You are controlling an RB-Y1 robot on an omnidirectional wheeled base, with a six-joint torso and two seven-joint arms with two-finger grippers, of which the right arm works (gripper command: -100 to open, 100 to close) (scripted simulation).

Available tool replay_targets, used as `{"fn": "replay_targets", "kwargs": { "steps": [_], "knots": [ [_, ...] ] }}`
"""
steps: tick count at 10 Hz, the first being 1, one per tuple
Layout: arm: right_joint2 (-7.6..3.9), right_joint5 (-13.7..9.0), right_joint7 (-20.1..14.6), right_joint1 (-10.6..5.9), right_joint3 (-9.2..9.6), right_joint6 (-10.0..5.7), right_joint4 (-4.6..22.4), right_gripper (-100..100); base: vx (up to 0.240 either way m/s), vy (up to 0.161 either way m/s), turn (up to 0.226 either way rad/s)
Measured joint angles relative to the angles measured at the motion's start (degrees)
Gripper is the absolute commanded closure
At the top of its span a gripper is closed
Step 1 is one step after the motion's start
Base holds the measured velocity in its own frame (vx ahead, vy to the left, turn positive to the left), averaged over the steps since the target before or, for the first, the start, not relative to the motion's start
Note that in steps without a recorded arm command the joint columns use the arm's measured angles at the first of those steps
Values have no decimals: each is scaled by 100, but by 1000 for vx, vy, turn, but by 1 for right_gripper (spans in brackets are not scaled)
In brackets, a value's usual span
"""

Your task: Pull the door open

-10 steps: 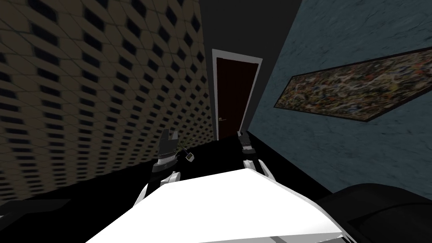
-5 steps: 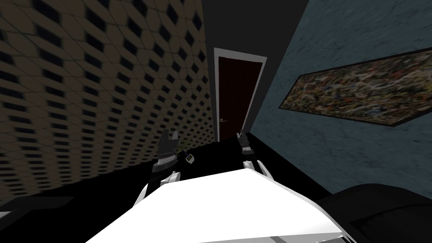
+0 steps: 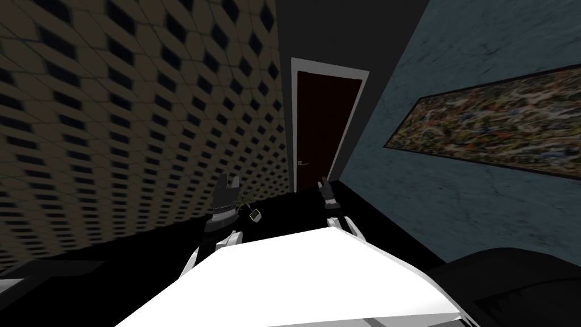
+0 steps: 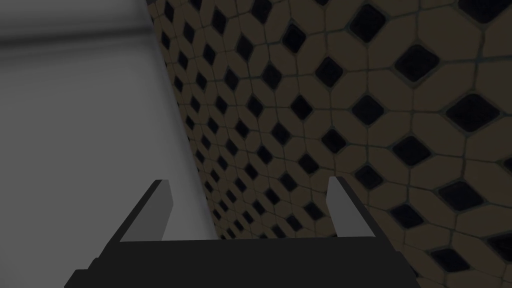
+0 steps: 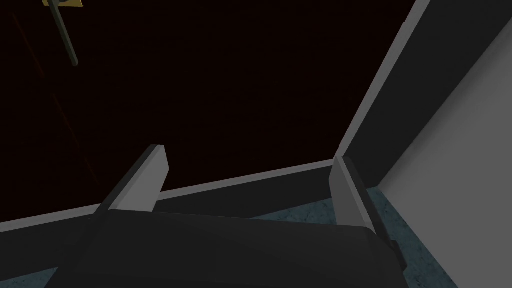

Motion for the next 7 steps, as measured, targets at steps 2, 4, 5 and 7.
{"fn": "replay_targets", "kwargs": {
  "steps": [2,4,5,7],
  "knots": [
    [-50,-34,-25,-56,10,-54,242,-100,97,-20,55],
    [-113,-75,-55,-184,2,-141,595,-100,88,-27,60],
    [-124,-87,-59,-213,14,-176,728,-100,100,-8,57],
    [-157,-116,-72,-261,33,-227,969,-100,96,-6,57]
  ]
}}
